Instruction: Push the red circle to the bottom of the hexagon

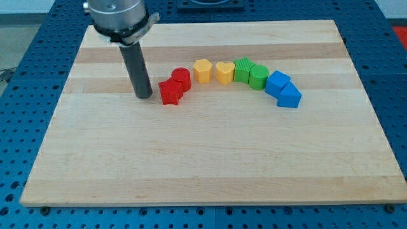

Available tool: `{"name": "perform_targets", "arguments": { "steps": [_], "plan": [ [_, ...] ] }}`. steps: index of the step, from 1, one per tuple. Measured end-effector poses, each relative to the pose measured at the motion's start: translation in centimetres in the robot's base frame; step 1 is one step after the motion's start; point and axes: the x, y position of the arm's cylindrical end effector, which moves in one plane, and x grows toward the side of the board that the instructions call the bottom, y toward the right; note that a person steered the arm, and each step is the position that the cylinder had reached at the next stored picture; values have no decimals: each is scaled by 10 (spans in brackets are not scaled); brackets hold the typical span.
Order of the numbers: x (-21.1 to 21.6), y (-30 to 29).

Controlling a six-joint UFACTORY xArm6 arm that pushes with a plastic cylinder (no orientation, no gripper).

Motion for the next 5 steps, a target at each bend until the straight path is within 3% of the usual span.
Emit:
{"name": "perform_targets", "arguments": {
  "steps": [1,5],
  "plan": [
    [-18,4],
    [-27,67]
  ]
}}
